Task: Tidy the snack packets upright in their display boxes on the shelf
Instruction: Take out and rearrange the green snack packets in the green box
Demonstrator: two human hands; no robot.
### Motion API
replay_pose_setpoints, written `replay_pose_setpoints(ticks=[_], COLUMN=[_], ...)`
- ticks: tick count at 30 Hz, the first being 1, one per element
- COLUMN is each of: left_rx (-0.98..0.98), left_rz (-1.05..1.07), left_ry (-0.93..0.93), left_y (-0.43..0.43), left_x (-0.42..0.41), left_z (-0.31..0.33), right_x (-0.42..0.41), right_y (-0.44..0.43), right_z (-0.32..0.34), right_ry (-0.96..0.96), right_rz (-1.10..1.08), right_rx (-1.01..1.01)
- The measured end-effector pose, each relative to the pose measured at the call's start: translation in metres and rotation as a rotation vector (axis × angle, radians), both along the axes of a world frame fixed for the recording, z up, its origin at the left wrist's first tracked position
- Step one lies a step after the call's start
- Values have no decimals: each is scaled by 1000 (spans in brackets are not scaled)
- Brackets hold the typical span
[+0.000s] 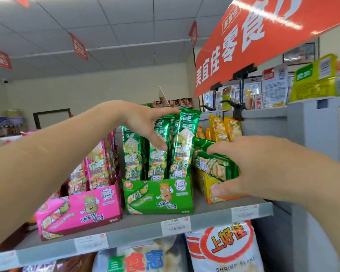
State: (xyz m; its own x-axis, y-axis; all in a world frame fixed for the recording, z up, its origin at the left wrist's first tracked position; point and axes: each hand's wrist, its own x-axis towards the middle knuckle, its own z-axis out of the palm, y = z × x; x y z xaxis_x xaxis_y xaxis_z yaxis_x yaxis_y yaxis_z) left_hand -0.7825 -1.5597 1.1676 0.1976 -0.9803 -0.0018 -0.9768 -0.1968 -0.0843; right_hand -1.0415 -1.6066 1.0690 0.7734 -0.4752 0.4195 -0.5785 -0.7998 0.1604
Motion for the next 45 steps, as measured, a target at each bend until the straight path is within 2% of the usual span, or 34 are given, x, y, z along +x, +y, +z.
replay_pose_setpoints(ticks=[2, 4, 6, 10, 13, 15, 18, 21, 22, 24, 26, 27, 30, 31, 35, 37, 40, 42, 45], left_rx=[10, -41, -120, -222, -243, -249, -239, -235, -283, -504, -750, -806, -765, -759, -865, -891, -844, -800, -793], left_rz=[3, 1, -11, 2, 4, 3, 3, -48, -71, -137, -217, -250, -279, -274, -224, -185, -123, -96, -81], left_ry=[11, 9, -5, -61, -154, -211, -288, -175, -124, -71, -5, 79, 360, 396, 292, 301, 330, 319, 228], left_y=[0, 1, 1, -4, -7, -9, -11, -5, 3, 18, 36, 44, 64, 67, 62, 59, 59, 58, 58], left_x=[-5, -8, -9, -6, -7, -7, -7, -11, -14, -18, -22, -24, -34, -36, -31, -27, -18, -17, -19], left_z=[1, -1, -4, -10, -13, -13, -11, -7, -6, -5, -11, -18, -46, -54, -70, -76, -87, -93, -99], right_x=[12, 20, 22, 12, -5, -12, -9, 9, 16, 26, 34, 37, 42, 44, 60, 71, 86, 97, 108], right_y=[-4, -10, -15, -12, -7, -7, -7, -11, -12, -16, -20, -21, -20, -19, -12, -10, -12, -16, -19], right_z=[-10, -11, -6, 35, 75, 92, 95, 85, 81, 74, 72, 73, 79, 82, 92, 94, 90, 84, 74], right_ry=[-68, -219, -423, -974, -1110, -1114, -1095, -1112, -1114, -1085, -1008, -956, -789, -731, -515, -434, -360, -333, -323], right_rz=[5, 44, 89, 243, 347, 399, 539, 590, 603, 632, 659, 675, 729, 736, 667, 641, 572, 481, 420], right_rx=[-23, 43, 91, -9, -4, 44, 237, 452, 524, 594, 583, 555, 423, 379, 199, 171, 169, 97, 83])
